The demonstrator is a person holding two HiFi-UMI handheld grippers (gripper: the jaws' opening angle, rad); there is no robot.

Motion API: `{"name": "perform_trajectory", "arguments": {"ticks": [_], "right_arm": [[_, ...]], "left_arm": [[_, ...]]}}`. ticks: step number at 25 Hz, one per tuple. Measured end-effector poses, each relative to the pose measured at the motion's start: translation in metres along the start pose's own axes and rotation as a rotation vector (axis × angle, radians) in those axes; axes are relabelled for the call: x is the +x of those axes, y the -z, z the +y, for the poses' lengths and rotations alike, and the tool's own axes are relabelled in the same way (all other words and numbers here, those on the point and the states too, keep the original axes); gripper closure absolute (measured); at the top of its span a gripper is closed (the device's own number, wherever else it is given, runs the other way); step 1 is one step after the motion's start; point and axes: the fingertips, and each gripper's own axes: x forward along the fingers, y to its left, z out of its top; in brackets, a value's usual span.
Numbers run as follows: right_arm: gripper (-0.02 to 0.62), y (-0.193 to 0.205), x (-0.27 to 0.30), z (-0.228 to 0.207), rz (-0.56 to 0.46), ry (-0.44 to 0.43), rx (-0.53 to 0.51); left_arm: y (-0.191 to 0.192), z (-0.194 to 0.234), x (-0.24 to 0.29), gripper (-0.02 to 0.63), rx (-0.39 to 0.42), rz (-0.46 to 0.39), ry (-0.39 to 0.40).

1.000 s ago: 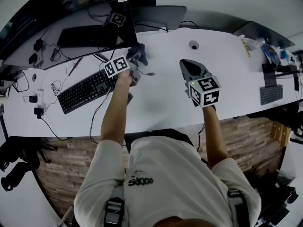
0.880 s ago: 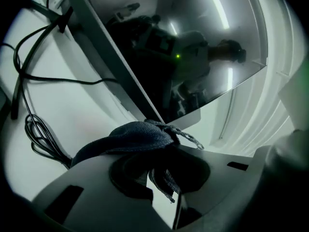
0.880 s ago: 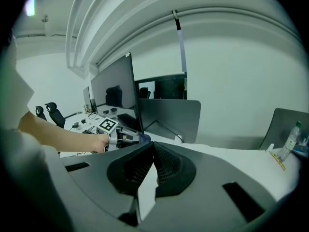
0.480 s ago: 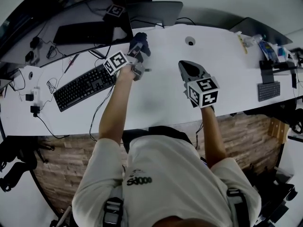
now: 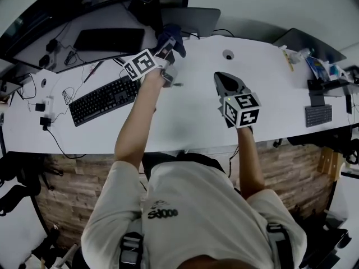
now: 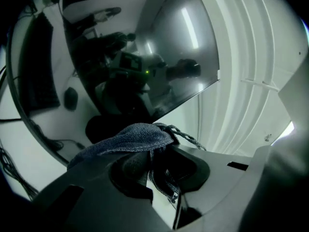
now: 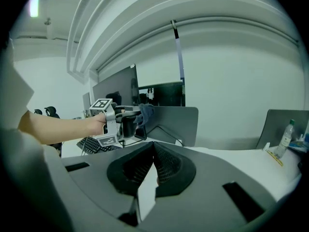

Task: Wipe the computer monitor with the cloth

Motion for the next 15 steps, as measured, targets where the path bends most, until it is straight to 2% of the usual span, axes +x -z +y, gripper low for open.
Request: {"name": "perform_trajectory", "arguments": {"ticks": [5, 15], "right_arm": [[0.595, -0.011, -0.010, 0.011, -0.041, 0.000, 0.000], [0.595, -0.046, -0.043, 0.026, -0.138, -0.007, -0.014]], "left_arm": [[-0.029, -0.046, 0.001, 0.512, 0.078, -0.019, 0.052], [-0.082, -0.136, -0.002, 0.512, 0.148, -0.095, 0.184]]}}
